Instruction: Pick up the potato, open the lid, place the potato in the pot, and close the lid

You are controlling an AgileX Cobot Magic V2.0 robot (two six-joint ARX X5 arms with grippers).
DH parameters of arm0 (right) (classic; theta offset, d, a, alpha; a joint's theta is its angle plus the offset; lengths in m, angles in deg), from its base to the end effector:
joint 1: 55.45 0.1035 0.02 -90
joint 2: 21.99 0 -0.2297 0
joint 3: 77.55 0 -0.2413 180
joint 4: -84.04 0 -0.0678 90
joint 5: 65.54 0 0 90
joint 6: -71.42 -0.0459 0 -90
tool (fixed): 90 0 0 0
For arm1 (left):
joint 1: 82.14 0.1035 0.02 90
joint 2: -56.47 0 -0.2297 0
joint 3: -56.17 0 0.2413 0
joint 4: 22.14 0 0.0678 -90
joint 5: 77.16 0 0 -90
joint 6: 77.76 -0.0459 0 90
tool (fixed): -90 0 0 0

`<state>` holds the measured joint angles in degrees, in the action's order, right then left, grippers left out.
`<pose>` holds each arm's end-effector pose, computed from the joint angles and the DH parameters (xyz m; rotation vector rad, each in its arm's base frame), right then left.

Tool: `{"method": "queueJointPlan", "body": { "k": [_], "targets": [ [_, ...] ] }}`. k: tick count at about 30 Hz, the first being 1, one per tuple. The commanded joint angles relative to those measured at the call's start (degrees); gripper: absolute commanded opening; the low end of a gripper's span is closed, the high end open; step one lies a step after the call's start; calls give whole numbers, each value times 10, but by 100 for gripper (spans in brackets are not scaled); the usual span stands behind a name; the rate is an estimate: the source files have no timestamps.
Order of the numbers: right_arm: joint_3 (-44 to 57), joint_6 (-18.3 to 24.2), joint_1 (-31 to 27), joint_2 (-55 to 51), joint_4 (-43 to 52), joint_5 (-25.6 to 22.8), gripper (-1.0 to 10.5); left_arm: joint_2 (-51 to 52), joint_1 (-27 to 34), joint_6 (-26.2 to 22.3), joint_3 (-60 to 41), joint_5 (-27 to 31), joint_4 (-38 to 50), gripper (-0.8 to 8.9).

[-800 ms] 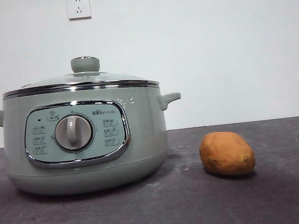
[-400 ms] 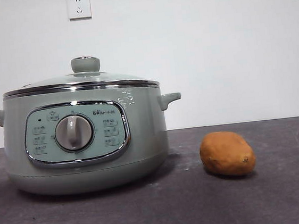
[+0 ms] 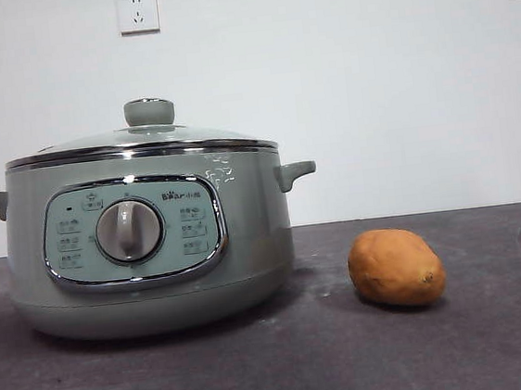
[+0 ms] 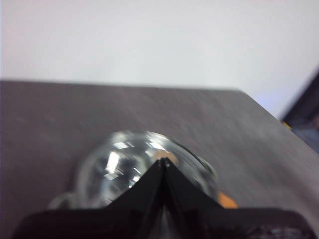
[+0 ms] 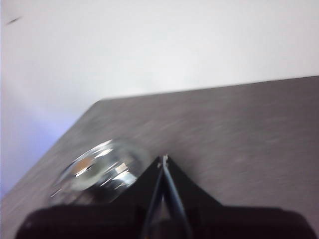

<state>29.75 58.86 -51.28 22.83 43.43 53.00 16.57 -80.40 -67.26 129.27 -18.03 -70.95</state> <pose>0.1738 0.0347 0.3544 0.2599 0.2818 0.5426 0.1496 -0.0190 0.3541 -0.2556 0.3102 -0.4802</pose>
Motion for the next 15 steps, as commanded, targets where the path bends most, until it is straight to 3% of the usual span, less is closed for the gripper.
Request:
{"method": "queueJointPlan", "body": {
  "k": [1, 3, 4, 8, 11, 15],
  "targets": [
    [-4, 16, 2, 30, 0, 85, 2, -43, 1, -21, 21, -57, -15, 5],
    [-4, 17, 2, 50, -1, 118, 30, -65, 1, -21, 26, -90, -16, 64],
    [-4, 17, 2, 58, -2, 128, 99, -75, 1, -22, 26, -102, -16, 135],
    [-4, 17, 9, 79, -7, 130, 519, -99, -1, -21, 26, -99, -24, 363],
    [-4, 16, 18, 90, -11, 120, 545, -106, -7, -19, 26, -95, -20, 377],
    [-7, 16, 49, 101, -15, 56, 536, -107, -16, -19, 26, -91, 2, 377]
  ]
}}
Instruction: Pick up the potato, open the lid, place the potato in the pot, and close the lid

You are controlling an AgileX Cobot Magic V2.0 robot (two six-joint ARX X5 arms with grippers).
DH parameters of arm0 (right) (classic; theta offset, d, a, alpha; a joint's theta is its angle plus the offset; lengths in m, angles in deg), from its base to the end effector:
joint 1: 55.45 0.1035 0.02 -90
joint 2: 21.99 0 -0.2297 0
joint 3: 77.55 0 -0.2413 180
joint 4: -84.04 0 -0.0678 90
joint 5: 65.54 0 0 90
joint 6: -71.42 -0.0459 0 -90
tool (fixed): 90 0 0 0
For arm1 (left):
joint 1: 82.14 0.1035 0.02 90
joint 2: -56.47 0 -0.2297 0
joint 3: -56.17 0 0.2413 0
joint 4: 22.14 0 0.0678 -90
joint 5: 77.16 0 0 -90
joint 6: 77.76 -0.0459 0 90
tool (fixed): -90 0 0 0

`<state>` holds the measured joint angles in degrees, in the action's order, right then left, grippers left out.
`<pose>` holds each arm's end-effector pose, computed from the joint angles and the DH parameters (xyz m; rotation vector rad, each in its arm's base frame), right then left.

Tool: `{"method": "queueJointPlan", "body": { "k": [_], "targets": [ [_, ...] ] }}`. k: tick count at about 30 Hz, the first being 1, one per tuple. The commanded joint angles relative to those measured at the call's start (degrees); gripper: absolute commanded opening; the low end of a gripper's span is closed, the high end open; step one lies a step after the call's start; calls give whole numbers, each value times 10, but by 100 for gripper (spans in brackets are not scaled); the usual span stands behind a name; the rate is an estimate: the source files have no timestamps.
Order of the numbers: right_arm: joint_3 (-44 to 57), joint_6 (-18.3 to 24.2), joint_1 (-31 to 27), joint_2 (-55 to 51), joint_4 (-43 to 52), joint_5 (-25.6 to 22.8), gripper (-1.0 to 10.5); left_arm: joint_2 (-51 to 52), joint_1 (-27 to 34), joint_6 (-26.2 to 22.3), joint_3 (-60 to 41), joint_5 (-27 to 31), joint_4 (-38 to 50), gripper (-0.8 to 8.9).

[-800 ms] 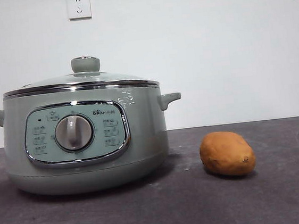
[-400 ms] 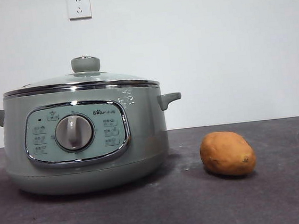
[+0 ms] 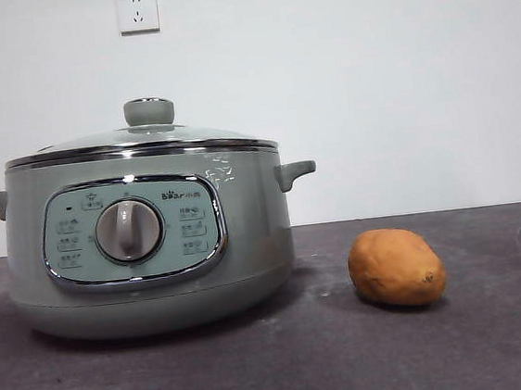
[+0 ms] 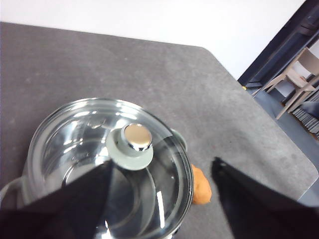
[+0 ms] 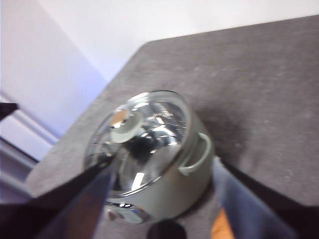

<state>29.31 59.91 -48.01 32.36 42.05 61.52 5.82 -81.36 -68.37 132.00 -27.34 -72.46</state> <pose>0.2052 0.0547 0.3267 0.2943 0.4778 0.7242 0.1862 -0.0271 0.3401 -0.3117 0.4746 -0.6419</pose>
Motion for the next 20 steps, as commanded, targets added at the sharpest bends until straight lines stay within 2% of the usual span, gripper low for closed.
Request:
{"method": "queueJointPlan", "body": {
  "k": [1, 7, 10, 15, 20],
  "targets": [
    [-7, 5, 32, 13, -9, -52, 535, 0, -10, -7, -1, 9, 21, 377],
    [-61, 24, 140, 86, -108, -251, 534, 0, -39, -7, -1, 51, 24, 377],
    [-71, 23, 183, 130, -137, -316, 533, 0, -49, -7, -1, 59, 24, 377],
    [-71, 3, 223, 217, -147, -331, 531, 0, -54, -7, -1, 63, 24, 377],
    [-71, -7, 228, 330, -142, -332, 531, 0, -54, -7, -1, 63, 24, 377]
  ]
}}
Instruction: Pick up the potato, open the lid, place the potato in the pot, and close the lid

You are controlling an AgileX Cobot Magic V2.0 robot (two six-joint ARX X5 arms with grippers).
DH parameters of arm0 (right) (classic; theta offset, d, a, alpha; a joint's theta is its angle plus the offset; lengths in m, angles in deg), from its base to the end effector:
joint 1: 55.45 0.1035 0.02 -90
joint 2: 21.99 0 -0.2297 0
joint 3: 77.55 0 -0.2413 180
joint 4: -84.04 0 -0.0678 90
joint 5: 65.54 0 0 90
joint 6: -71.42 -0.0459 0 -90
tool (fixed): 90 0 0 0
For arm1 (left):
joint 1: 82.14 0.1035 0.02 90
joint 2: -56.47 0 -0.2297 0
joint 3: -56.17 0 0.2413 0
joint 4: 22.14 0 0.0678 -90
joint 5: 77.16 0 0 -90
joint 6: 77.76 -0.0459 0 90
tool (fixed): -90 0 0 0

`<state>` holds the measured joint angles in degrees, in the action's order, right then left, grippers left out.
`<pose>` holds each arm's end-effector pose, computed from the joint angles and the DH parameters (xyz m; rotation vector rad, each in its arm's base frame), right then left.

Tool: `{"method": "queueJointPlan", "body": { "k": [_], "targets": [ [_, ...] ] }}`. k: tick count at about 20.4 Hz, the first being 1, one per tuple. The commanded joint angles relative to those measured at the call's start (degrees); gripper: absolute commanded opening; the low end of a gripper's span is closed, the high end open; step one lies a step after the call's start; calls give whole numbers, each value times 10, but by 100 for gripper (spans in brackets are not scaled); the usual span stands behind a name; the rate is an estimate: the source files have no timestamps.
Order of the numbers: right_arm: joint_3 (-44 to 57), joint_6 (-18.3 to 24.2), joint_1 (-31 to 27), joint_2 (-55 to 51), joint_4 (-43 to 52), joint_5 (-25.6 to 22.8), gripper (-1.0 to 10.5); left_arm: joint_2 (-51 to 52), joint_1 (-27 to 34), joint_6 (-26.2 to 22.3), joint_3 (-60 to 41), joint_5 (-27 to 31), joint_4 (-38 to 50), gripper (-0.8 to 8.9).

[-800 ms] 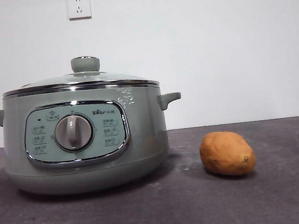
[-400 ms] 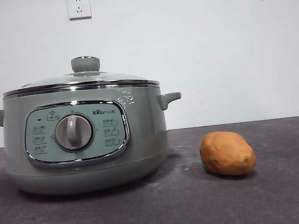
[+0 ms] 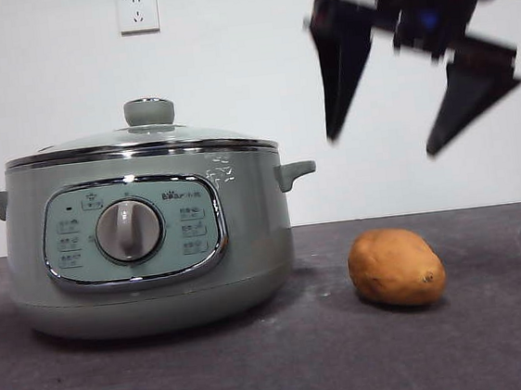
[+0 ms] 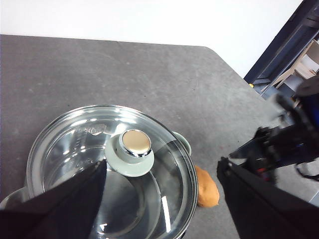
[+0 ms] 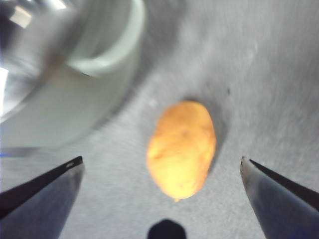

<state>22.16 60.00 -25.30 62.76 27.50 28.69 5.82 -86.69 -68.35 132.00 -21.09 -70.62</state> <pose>0.2531 0.1509 0.2141 -0.0665 1.0978 0.4331 0.1873 -0.0406 0.3419 -0.2610 0.4549 -0.6287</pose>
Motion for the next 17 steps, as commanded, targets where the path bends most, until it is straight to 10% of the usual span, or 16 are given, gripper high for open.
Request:
{"method": "queueJointPlan", "body": {
  "k": [1, 7, 13, 17],
  "targets": [
    [0, -8, 1, 50, 8, -4, 531, 0, -1, -7, -1, 0, 6, 377],
    [0, -12, 1, 151, 55, -3, 522, 0, -1, -7, -1, 9, 6, 377],
    [0, -19, 1, 181, 61, -3, 33, 0, -1, -7, -1, 10, 6, 377],
    [0, -17, 0, 169, 44, -3, -12, 0, -3, -10, -1, 27, 5, 377]
  ]
}}
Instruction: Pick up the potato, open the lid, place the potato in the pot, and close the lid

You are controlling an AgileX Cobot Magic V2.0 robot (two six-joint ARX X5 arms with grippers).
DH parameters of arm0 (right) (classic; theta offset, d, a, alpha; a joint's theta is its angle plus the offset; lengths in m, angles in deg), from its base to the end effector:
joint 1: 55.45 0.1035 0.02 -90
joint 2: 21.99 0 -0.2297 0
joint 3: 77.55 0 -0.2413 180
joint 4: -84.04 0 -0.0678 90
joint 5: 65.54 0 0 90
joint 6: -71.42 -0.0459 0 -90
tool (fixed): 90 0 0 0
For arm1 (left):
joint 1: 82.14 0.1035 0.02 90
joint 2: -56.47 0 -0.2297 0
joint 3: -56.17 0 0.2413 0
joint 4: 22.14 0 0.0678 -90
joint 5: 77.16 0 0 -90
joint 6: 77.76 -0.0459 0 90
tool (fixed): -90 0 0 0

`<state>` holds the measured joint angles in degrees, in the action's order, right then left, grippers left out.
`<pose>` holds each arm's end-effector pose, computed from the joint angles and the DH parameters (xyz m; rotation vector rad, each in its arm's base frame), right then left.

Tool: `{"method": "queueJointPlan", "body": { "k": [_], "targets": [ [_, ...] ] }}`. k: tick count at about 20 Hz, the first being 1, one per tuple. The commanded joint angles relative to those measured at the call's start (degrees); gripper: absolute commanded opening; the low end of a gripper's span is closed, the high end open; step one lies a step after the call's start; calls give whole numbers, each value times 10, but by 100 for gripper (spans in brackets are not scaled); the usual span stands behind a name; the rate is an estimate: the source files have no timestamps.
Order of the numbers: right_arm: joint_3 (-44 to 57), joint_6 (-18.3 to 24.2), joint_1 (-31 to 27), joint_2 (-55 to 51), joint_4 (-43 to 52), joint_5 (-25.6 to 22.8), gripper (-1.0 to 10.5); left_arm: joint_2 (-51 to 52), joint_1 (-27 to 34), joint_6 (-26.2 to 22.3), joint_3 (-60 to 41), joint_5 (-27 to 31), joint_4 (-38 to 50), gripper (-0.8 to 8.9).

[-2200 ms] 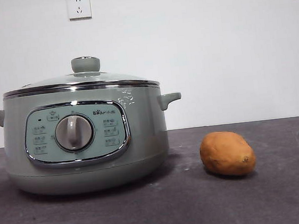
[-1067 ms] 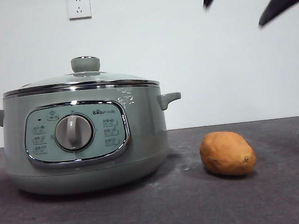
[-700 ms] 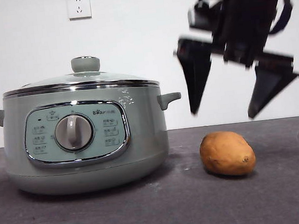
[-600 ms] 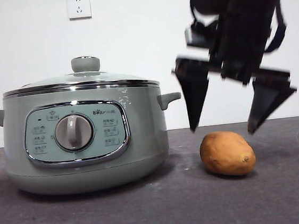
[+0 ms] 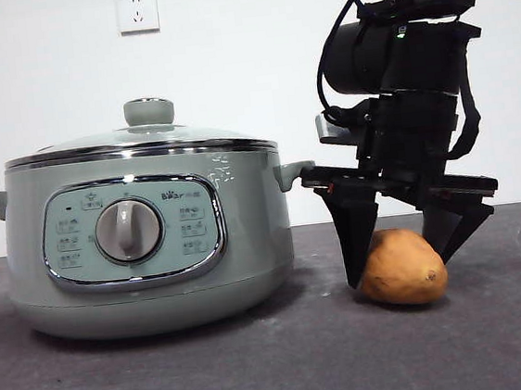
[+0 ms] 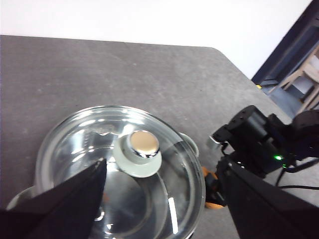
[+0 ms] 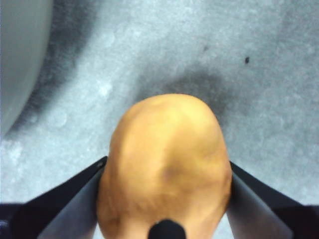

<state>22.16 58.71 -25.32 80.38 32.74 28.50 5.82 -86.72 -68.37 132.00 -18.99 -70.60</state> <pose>0.2797 0.1661 0.1283 -0.1064 1.3080 0.3672 0.1883 -0.0394 0.3416 -0.2536 0.4526 -0.5931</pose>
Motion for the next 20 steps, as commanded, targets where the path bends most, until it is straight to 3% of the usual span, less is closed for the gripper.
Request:
{"method": "queueJointPlan", "body": {
  "k": [1, 9, 12, 16, 20],
  "targets": [
    [0, -3, 0, -20, -19, -1, -12, -3, -5, -11, -1, 8, 5, 377],
    [0, 8, -1, -190, -109, -30, -11, -106, -92, -21, 1, 90, 37, 377],
    [0, 8, -1, -237, -122, -31, -12, -160, -137, -35, 26, 147, 44, 377],
    [0, 8, -1, -274, -130, -31, -11, -227, -184, -52, 54, 221, 66, 376],
    [0, 8, -1, -282, -135, -31, -11, -279, -205, -62, 54, 238, 79, 376]
  ]
}}
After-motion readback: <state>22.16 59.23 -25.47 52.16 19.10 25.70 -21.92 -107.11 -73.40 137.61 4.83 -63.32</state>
